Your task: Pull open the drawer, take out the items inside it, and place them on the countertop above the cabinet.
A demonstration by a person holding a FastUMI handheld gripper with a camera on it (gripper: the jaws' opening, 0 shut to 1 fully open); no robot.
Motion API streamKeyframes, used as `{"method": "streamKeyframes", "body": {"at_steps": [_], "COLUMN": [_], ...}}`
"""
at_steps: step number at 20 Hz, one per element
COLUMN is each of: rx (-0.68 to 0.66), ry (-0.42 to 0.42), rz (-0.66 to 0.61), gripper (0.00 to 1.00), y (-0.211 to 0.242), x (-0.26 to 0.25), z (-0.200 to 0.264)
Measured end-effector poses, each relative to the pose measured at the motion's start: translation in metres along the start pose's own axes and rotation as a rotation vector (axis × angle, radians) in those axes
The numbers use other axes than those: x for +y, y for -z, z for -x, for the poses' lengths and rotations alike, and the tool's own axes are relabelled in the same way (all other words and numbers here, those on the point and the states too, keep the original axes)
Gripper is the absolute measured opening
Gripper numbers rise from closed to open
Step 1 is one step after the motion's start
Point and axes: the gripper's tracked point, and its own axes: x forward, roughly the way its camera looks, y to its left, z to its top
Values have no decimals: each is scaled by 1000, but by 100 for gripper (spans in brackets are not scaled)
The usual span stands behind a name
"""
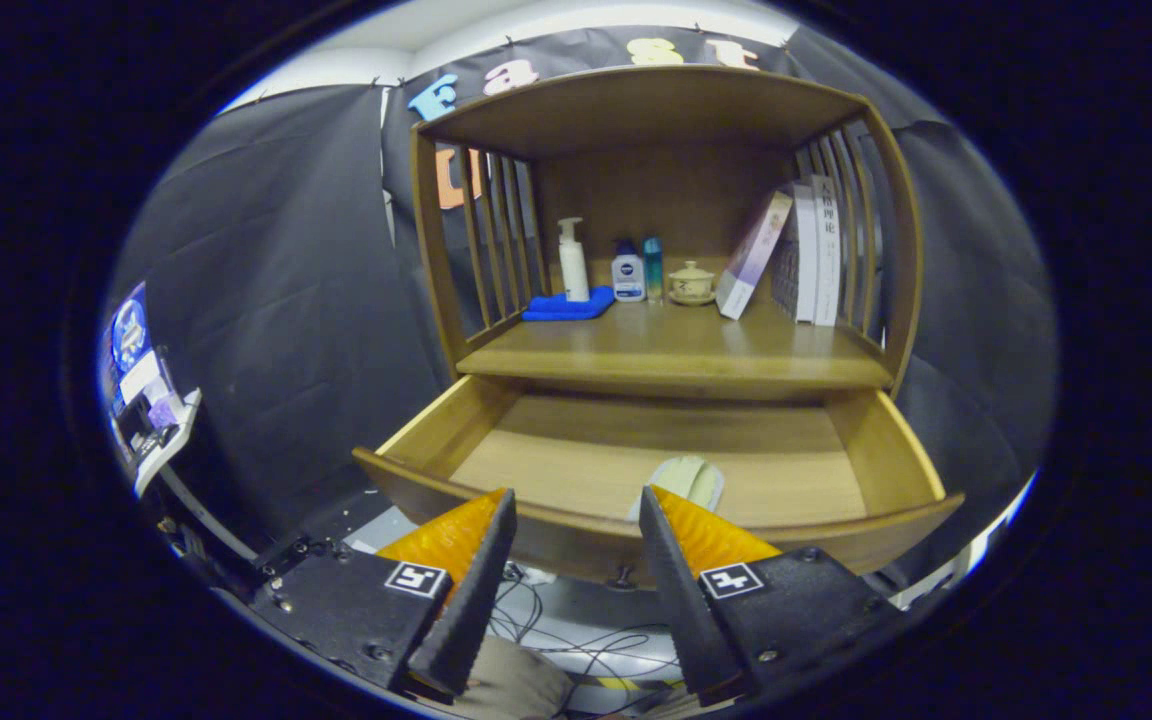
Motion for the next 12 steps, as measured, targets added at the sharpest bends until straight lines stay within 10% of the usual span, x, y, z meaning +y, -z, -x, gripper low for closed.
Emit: {"method": "streamKeyframes", "body": {"at_steps": [12], "rx": [421], "ry": [-13], "rz": [-217], "gripper": [82], "y": [-7], "x": [-41], "z": [-75]}}
